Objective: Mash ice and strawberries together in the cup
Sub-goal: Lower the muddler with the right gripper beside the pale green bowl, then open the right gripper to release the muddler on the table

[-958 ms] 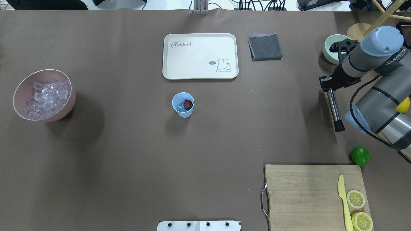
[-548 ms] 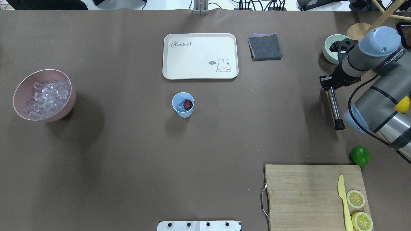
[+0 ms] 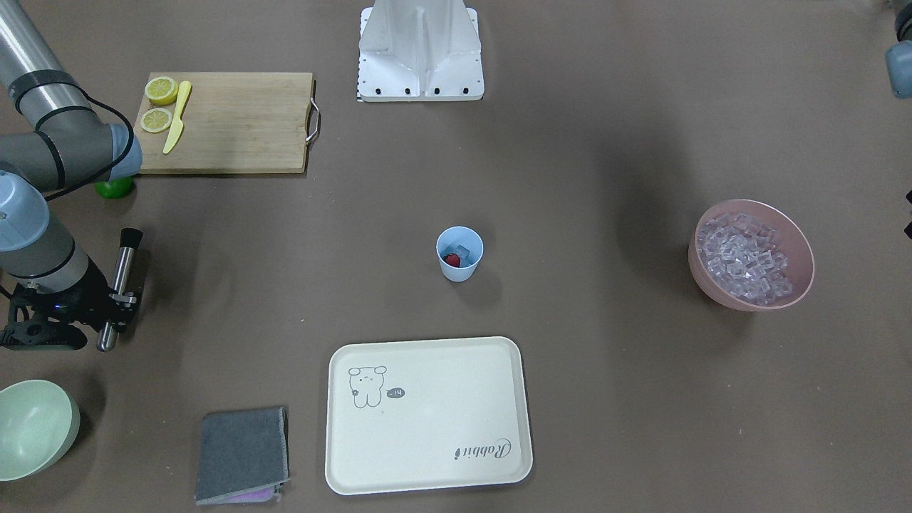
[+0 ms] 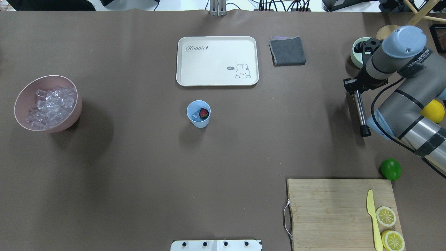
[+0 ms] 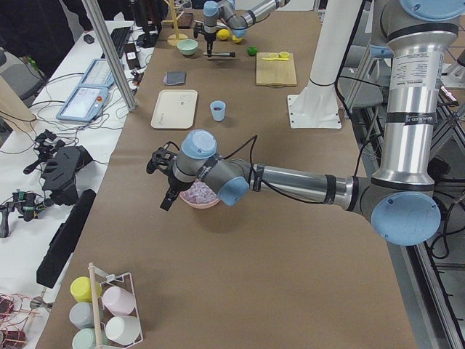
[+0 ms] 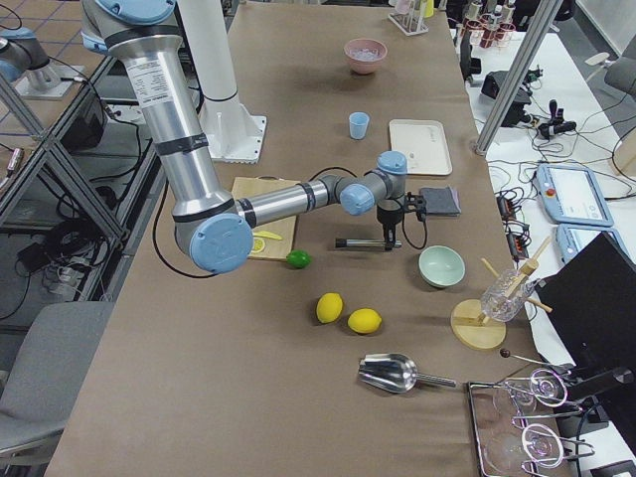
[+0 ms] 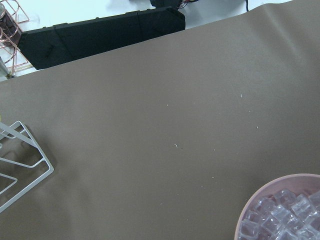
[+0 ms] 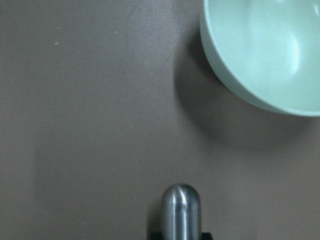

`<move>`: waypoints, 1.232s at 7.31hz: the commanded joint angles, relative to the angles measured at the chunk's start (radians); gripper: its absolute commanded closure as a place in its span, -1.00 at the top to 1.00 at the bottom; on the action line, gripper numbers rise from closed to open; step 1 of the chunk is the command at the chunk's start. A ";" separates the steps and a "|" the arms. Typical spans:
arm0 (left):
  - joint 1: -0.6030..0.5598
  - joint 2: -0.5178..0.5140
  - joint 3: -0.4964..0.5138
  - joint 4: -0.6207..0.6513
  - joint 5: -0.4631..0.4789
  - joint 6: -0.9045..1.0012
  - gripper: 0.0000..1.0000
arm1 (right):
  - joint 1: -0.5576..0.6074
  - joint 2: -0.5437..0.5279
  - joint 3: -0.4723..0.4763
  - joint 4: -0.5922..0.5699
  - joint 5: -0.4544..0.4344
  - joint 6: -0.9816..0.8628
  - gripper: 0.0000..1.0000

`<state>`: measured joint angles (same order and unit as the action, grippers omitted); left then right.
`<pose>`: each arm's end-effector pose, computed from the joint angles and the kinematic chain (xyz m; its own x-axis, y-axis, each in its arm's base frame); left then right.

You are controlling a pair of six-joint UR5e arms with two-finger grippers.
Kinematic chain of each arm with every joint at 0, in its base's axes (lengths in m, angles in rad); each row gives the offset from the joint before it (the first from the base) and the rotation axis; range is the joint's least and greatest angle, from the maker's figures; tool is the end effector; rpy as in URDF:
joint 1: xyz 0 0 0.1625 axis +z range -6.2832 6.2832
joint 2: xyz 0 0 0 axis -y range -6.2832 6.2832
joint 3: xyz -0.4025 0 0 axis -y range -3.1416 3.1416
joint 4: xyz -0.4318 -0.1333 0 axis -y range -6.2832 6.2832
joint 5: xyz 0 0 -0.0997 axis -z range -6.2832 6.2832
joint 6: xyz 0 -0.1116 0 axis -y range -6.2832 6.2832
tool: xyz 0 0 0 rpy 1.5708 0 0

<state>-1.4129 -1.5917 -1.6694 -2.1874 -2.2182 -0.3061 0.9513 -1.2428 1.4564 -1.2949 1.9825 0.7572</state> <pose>0.0246 -0.5741 0.5125 0.7255 0.2804 -0.6285 0.1071 0.8561 0.5055 -0.3271 -0.6114 0.4954 0.8149 -0.0045 0.5796 -0.0651 0.9929 0.0991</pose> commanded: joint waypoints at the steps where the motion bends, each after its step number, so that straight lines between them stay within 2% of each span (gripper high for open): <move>1: 0.000 -0.001 0.000 0.000 0.000 0.002 0.96 | 0.001 -0.001 -0.008 0.028 -0.001 0.001 1.00; 3: 0.000 -0.002 0.000 0.000 0.000 0.007 0.96 | 0.017 0.003 -0.001 0.026 0.013 0.007 1.00; 5: -0.001 -0.001 -0.001 0.000 -0.002 0.010 0.96 | 0.136 -0.001 0.050 -0.010 0.158 -0.004 1.00; 6: -0.001 -0.001 0.002 0.003 -0.008 0.016 0.96 | 0.193 -0.019 0.147 -0.129 0.204 -0.065 1.00; 7: -0.001 0.001 -0.001 0.014 -0.017 0.004 0.96 | 0.237 -0.114 0.305 -0.306 0.202 -0.225 1.00; 8: -0.001 -0.005 0.002 0.023 -0.017 0.005 0.96 | 0.315 -0.174 0.397 -0.436 0.202 -0.374 1.00; 9: -0.003 -0.002 0.006 0.015 -0.018 0.018 0.96 | 0.395 -0.272 0.424 -0.452 0.213 -0.515 1.00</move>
<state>-1.4146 -1.5944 -1.6672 -2.1708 -2.2340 -0.2974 1.2480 -1.4053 1.8045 -1.6637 2.1837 0.4250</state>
